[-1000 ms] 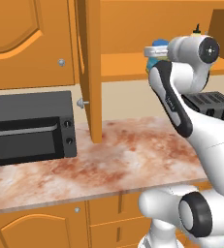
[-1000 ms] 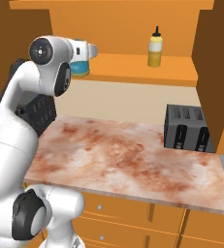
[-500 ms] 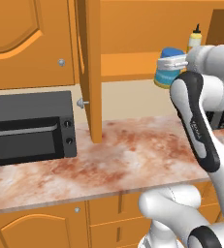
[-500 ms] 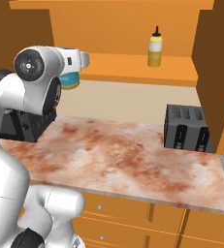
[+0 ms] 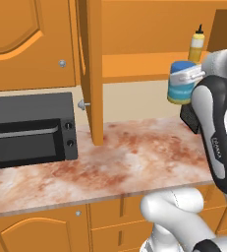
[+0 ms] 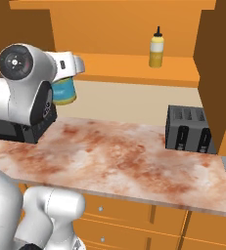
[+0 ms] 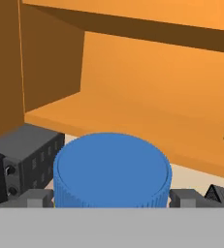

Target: Move the mayonnaise and mustard from the cabinet to the dining counter.

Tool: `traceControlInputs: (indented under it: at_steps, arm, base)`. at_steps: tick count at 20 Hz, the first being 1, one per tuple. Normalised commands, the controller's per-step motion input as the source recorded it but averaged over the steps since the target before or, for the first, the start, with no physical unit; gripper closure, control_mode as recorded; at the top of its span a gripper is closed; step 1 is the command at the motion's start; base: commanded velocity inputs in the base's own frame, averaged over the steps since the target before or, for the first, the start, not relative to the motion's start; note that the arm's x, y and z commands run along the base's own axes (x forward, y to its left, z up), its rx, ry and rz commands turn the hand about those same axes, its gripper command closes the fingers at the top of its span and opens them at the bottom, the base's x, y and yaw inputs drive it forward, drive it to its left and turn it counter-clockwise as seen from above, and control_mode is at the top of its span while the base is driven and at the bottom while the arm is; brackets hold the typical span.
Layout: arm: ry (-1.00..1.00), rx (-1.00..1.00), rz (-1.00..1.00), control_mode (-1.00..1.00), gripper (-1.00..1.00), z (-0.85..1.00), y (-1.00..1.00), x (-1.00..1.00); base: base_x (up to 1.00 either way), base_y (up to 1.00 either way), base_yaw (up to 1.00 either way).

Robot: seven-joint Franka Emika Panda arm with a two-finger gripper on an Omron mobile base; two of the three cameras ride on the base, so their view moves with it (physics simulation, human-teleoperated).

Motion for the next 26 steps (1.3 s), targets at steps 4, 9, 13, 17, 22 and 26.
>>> traceControlInputs:
  at_steps: [4, 9, 13, 17, 22, 26]
  arm:
    - [-0.05, 0.0, 0.0, -1.0, 1.0, -0.35, 0.0, -0.32]
    - [-0.1, 0.0, 0.0, -1.0, 1.0, -0.37, 0.0, -0.22]
    - [-0.02, 0.01, 0.0, -1.0, 1.0, -0.2, 0.0, -0.08]
    - [-0.01, 0.01, 0.0, -1.0, 1.0, -0.11, 0.0, 0.0]
    - [0.0, 0.0, 0.0, -1.0, 1.0, -0.01, 0.0, 0.0]
    - [-0.01, 0.0, 0.0, -1.0, 1.0, 0.0, 0.0, 0.0]
  base:
    - [0.0, 0.0, 0.0]
    - [0.0, 0.0, 0.0]
    - [0.0, 0.0, 0.0]
    - [0.0, 0.0, 0.0]
    - [0.0, 0.0, 0.0]
    - [0.0, 0.0, 0.0]
